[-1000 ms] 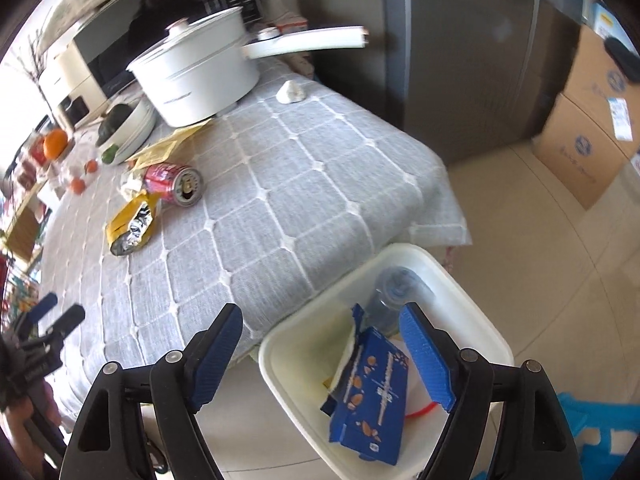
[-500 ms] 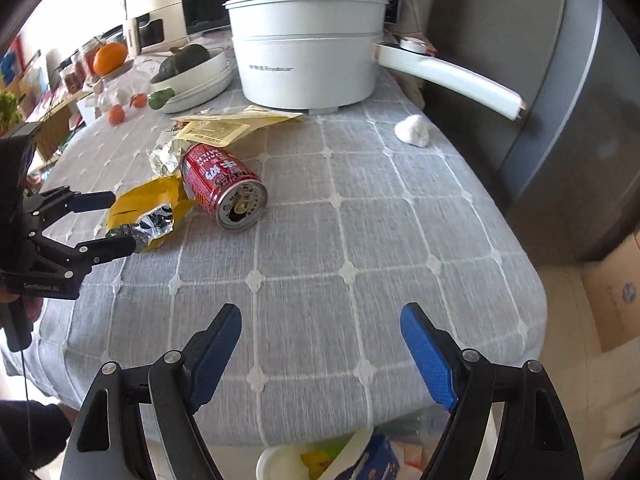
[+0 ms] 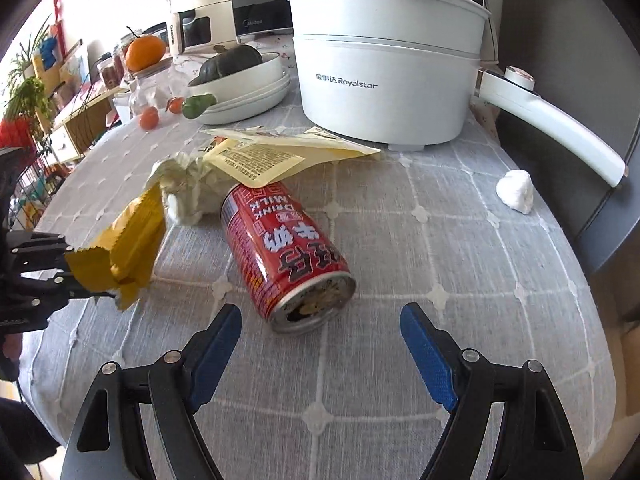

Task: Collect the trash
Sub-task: 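Grasp the yellow chip bag with the left tool while the right tool grasps the red can, then carry the chip bag and red can over the basin with both tools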

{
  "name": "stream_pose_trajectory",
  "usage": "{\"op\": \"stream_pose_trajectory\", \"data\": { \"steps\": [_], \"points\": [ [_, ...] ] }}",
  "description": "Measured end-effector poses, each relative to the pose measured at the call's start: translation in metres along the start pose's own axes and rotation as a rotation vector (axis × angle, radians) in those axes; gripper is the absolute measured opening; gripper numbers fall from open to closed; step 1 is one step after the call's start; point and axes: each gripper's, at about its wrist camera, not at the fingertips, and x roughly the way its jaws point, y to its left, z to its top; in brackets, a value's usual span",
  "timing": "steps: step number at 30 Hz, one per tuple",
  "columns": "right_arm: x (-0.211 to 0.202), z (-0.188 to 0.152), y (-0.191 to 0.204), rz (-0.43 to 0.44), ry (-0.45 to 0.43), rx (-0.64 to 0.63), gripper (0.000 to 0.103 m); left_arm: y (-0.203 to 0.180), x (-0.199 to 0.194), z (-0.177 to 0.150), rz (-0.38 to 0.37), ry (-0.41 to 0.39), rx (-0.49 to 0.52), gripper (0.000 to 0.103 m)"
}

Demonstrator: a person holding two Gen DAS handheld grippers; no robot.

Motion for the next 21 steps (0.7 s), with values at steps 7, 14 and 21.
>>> {"op": "stream_pose_trajectory", "data": {
  "steps": [7, 14, 21],
  "points": [
    [0.009, 0.011, 0.011, 0.019, -0.034, -0.010, 0.068, 0.004, -0.005, -0.009, 0.038, 0.013, -0.017, 0.025],
    [-0.006, 0.009, 0.029, 0.009, -0.003, -0.035, 0.063, 0.000, -0.019, -0.008, 0.050, 0.013, -0.035, 0.025],
    [-0.061, 0.005, 0.037, -0.031, 0.004, -0.031, 0.059, -0.020, -0.043, -0.014, 0.076, 0.005, -0.043, 0.024]
  ]
}}
